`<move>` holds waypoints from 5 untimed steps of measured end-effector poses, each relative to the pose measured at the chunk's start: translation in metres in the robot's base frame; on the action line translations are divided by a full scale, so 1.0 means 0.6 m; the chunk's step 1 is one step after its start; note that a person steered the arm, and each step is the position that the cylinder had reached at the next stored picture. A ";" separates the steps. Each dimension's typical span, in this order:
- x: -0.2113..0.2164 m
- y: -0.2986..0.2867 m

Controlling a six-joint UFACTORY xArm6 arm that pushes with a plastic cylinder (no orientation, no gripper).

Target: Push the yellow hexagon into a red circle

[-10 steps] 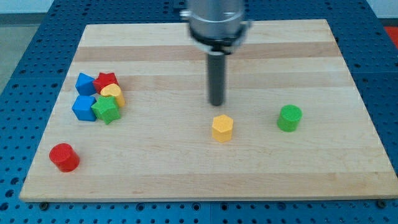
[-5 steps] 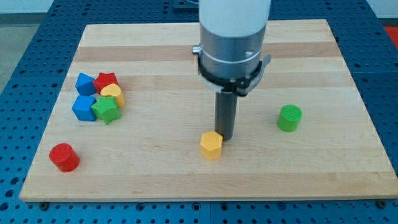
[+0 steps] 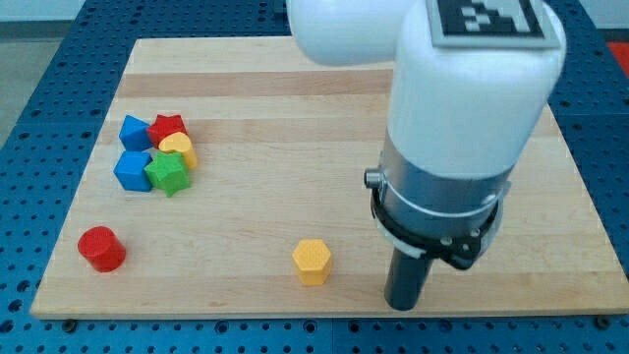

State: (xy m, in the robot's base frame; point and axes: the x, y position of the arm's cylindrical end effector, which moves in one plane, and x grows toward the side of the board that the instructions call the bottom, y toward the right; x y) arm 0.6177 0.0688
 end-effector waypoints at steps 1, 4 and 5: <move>-0.001 -0.028; -0.023 -0.131; -0.048 -0.156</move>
State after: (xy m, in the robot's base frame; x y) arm 0.5887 -0.0246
